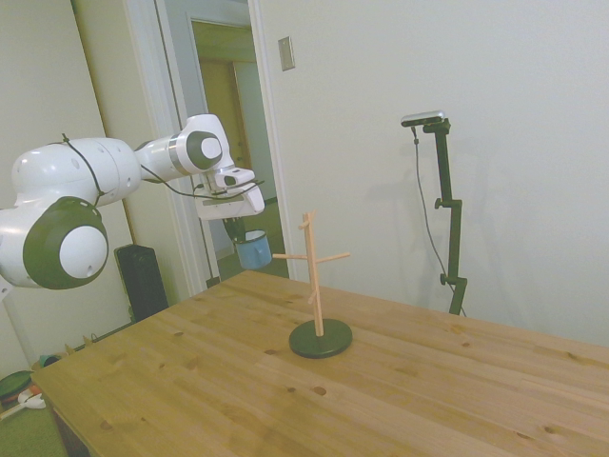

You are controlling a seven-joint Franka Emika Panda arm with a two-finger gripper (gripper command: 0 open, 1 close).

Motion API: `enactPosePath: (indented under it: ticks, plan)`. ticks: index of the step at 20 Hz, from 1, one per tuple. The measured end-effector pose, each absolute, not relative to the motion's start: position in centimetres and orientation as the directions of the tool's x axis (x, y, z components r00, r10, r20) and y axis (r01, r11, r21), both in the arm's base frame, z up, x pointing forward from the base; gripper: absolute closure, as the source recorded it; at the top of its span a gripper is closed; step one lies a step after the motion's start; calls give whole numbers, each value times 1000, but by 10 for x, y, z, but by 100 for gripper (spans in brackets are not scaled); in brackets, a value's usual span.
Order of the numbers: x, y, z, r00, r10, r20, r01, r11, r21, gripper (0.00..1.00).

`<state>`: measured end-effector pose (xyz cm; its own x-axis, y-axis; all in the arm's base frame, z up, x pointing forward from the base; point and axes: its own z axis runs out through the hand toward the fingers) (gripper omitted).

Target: Hang the mug

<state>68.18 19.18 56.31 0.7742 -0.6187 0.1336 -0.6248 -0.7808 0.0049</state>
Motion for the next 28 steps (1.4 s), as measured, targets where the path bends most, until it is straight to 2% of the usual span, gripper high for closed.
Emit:
enactPosePath:
  ticks: [28]
  plan:
    - [677,150,577,691,-720,57,-721,-692,-4,100]
